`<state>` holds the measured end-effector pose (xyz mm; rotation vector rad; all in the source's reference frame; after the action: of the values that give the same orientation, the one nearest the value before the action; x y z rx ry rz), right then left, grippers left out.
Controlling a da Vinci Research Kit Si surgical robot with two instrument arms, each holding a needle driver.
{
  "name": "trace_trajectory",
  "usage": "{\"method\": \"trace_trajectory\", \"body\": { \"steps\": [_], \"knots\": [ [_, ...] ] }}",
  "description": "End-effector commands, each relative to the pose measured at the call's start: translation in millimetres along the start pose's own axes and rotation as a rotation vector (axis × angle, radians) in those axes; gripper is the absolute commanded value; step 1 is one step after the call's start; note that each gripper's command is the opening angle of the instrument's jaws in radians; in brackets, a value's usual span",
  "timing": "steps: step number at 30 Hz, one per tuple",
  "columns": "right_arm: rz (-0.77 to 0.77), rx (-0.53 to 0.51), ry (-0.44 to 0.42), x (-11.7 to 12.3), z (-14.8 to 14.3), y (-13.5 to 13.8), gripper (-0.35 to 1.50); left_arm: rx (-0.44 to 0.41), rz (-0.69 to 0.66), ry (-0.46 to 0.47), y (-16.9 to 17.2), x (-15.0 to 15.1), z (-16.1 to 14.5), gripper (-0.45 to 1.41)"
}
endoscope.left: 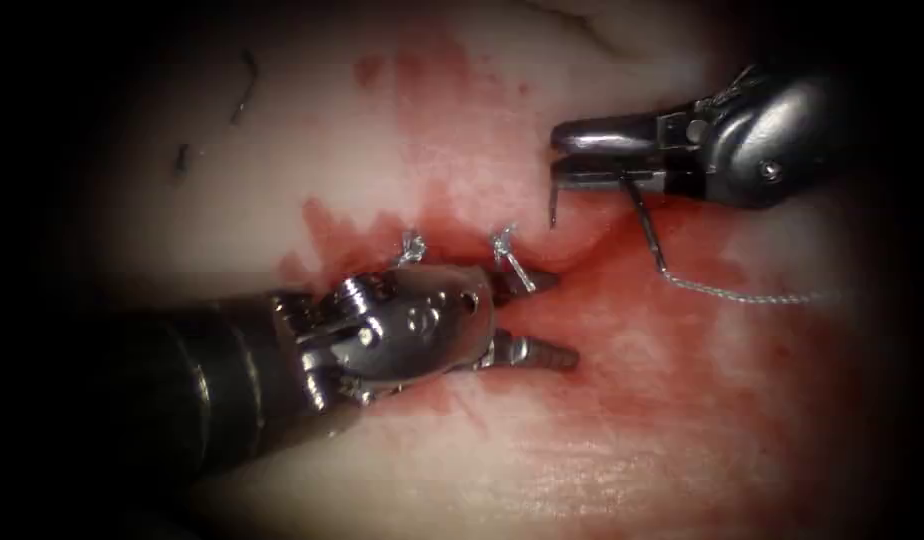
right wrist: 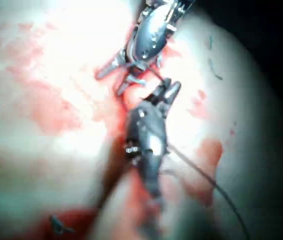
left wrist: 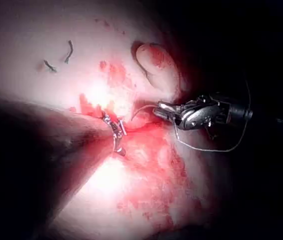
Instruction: Wound Closure
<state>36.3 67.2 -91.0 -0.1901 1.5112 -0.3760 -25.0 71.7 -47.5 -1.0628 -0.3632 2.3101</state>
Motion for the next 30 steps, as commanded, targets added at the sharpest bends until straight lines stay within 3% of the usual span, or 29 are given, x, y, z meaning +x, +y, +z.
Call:
{"method": "trace_trajectory", "body": {
  "steps": [1,21,30],
  "knots": [
    [0.004,0.004,0.003,-0.5,1.0,0.1,-0.35,0.000,0.002,0.002,-0.3,0.3,0.7,0.49],
    [0.082,0.088,-0.032,-1.7,1.4,-0.7,-0.35,-0.001,0.004,0.001,-0.6,0.2,0.1,0.49],
    [0.309,0.098,-0.045,-2.7,1.6,0.6,-0.35,-0.001,0.005,-0.002,-0.6,0.1,0.1,0.49]
  ]
}}
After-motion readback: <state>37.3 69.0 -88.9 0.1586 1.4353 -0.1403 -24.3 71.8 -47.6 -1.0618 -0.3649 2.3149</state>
